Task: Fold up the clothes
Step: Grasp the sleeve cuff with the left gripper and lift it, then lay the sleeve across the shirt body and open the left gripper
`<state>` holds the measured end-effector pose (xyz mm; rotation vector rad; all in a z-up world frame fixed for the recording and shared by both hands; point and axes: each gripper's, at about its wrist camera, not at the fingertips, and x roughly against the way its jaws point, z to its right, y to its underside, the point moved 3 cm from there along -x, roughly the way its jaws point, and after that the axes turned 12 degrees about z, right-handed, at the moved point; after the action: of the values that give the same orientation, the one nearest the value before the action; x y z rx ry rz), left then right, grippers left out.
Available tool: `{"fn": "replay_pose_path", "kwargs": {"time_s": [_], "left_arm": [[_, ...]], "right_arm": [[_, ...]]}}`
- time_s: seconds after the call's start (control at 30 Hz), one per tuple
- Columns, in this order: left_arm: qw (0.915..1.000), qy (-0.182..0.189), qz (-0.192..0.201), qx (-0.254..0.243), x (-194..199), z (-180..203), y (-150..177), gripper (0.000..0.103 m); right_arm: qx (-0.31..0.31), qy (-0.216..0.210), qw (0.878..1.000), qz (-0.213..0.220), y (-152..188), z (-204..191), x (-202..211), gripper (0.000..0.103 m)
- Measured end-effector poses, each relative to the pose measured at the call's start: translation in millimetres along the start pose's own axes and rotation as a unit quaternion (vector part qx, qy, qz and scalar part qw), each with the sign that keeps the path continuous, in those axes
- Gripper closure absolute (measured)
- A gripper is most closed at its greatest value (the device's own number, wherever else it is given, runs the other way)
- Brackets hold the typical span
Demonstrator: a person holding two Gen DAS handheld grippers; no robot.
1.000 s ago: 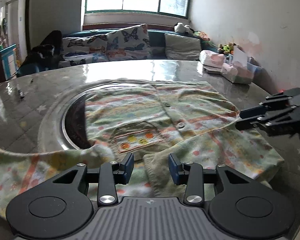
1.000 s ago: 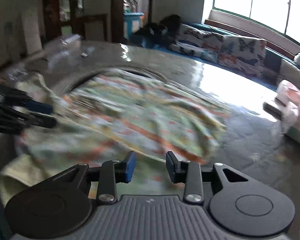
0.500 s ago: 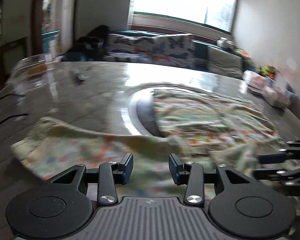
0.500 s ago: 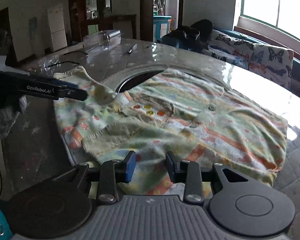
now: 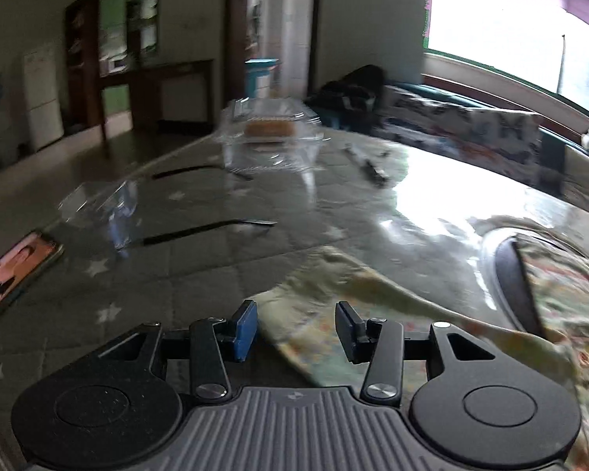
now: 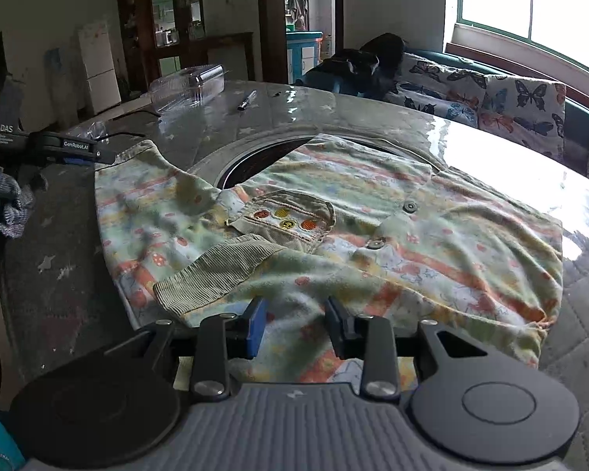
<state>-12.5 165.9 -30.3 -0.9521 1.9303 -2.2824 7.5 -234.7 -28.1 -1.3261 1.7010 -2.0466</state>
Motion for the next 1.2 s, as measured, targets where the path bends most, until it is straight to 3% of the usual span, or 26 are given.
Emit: {"fn": "replay_pose_path", "kwargs": {"time_s": [0.23,0.27,0.33,0.4,0.5,0.63,0.77,0.93,1.1,1.2], "left_arm": [[0.9997,-0.012,-0.013,0.02,-8,-10,3,0.058],[0.9997,-0.01,-0.012,0.019,-8,-9,3,0.062],[0.9997,-0.005,-0.012,0.02,-8,-7,2,0.08],[0.9994,0.005,-0.011,0.032,-7,-5,0,0.091],[0.9987,0.03,-0.001,0.042,2,7,-8,0.094],[0.9924,0.114,0.026,0.038,35,42,-25,0.095],[0.9764,0.21,0.031,0.041,66,86,-36,0.095],[0.9447,0.326,0.011,0.032,96,151,-34,0.095],[0.9152,0.402,-0.021,-0.015,114,212,-7,0.095],[0.9049,0.418,-0.041,-0.066,117,237,17,0.094]], "right_arm": [[-0.004,0.002,1.0,0.005,0,-1,4,0.069],[-0.006,0.003,1.0,0.006,0,0,5,0.069],[-0.009,0.006,1.0,0.009,0,1,6,0.069],[-0.012,0.009,1.0,0.013,-1,2,9,0.069],[-0.017,0.012,1.0,0.019,-2,5,14,0.069],[-0.028,0.018,0.999,0.027,-1,9,20,0.069],[-0.051,0.03,0.998,0.037,0,20,29,0.069],[-0.083,0.054,0.994,0.052,5,41,47,0.069],[-0.114,0.077,0.989,0.062,11,59,64,0.069],[-0.131,0.086,0.986,0.064,15,68,72,0.069]]}}
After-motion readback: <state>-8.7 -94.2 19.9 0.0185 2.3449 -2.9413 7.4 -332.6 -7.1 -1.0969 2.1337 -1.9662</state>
